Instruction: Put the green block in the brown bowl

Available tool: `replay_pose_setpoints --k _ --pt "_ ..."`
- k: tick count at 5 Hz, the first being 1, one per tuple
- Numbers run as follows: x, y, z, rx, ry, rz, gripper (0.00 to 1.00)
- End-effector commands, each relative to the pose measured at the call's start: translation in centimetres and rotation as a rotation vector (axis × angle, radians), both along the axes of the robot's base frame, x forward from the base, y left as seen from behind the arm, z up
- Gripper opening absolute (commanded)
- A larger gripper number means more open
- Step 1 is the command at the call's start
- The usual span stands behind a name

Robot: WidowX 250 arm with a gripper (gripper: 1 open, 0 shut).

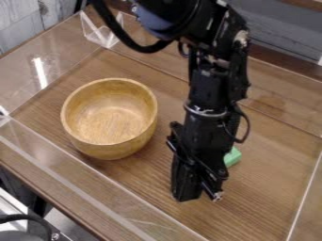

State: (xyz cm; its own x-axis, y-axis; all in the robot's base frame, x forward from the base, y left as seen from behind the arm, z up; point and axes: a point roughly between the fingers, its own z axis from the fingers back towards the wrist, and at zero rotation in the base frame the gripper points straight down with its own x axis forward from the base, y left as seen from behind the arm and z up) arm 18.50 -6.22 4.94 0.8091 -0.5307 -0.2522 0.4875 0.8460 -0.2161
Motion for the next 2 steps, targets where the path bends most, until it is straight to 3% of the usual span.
replay_pose_setpoints --k 1,2 --pt "1.23 -0.07 1.38 -0.019 -0.057 0.011 0.00" --pt "1.69 -0.06 1.59 -0.020 -0.059 0.009 0.00"
